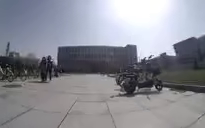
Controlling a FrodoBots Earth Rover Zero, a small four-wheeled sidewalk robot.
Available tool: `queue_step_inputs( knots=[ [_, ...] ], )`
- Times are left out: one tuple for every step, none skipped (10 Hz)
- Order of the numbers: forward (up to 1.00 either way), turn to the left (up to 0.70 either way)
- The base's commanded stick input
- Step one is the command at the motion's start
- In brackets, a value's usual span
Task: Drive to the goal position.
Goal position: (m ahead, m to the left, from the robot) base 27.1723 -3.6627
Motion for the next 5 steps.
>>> queue_step_inputs(
  knots=[
    [0.7, 0.0],
    [0.7, 0.0],
    [0.7, 0.0],
    [0.7, 0.0],
    [0.7, 0.0]
  ],
)
